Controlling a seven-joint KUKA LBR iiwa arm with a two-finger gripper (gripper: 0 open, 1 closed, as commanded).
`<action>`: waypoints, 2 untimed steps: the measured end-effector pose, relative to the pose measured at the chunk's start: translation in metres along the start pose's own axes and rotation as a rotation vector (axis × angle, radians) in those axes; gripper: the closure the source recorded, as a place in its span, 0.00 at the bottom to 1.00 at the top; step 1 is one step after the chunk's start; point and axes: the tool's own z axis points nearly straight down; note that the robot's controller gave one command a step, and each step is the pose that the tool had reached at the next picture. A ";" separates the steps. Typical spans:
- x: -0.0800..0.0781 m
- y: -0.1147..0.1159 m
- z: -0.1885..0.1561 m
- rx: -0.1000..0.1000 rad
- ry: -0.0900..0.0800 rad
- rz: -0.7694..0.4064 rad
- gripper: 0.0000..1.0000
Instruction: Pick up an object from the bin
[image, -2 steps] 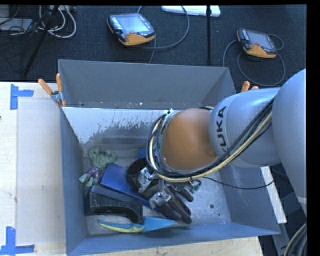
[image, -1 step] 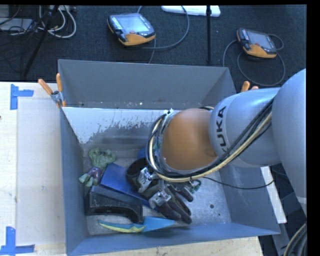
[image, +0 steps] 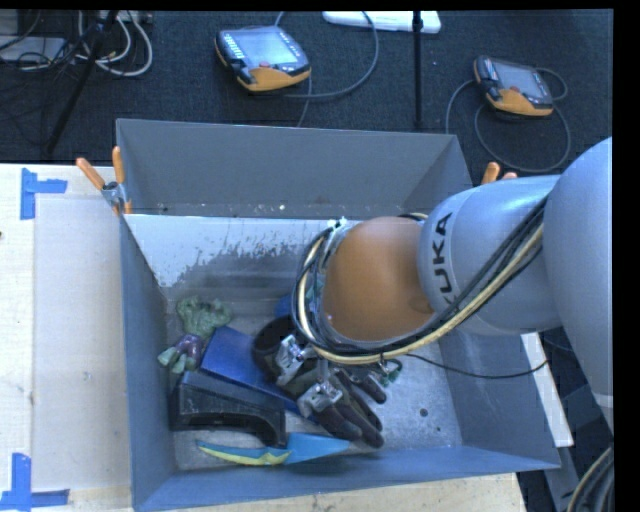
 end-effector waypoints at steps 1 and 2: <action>0.000 0.000 0.000 0.000 0.000 0.001 1.00; 0.000 0.000 0.000 0.000 0.000 0.001 1.00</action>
Offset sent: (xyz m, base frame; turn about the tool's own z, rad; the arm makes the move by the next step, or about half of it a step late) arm 0.0000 0.0000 0.0000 0.0000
